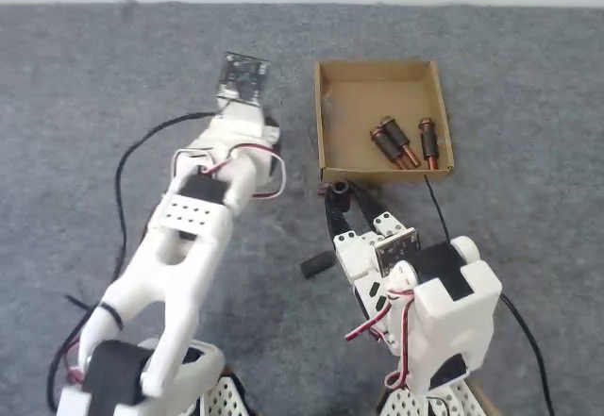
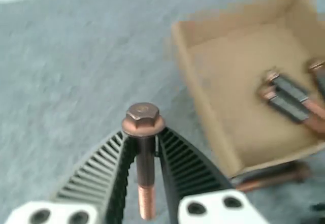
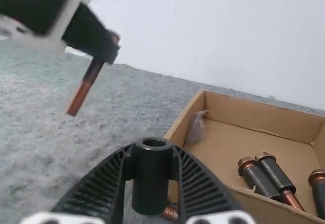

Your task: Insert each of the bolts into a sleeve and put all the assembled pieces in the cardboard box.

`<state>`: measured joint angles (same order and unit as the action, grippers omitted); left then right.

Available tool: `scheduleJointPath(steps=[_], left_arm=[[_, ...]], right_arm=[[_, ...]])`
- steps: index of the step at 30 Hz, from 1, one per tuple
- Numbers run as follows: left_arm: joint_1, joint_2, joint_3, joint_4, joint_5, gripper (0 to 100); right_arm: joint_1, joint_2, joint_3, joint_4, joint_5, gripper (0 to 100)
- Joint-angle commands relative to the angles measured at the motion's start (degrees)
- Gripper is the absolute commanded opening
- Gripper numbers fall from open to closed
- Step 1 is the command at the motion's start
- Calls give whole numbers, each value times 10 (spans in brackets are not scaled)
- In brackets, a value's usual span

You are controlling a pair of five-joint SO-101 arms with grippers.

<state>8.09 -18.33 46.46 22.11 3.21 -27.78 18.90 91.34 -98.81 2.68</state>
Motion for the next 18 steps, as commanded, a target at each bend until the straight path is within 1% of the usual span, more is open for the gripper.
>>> scheduleJointPath(steps=[1,6,12,14,16,18], left_arm=[[43,-56,-19,-46,6,12],[98,-103,-17,-47,7,12],[159,-168,36,-50,8,12],[176,-193,50,-50,33,12],[187,-215,60,-51,84,12],[186,-238,73,-77,117,12]], right_arm=[[-9,0,-18,-10,-2,6],[-13,0,-19,-10,-2,6],[-13,0,-19,-10,-2,6],[-13,0,-19,-10,-2,6],[-12,0,-19,-10,-2,6],[-10,0,-19,-10,-2,6]])
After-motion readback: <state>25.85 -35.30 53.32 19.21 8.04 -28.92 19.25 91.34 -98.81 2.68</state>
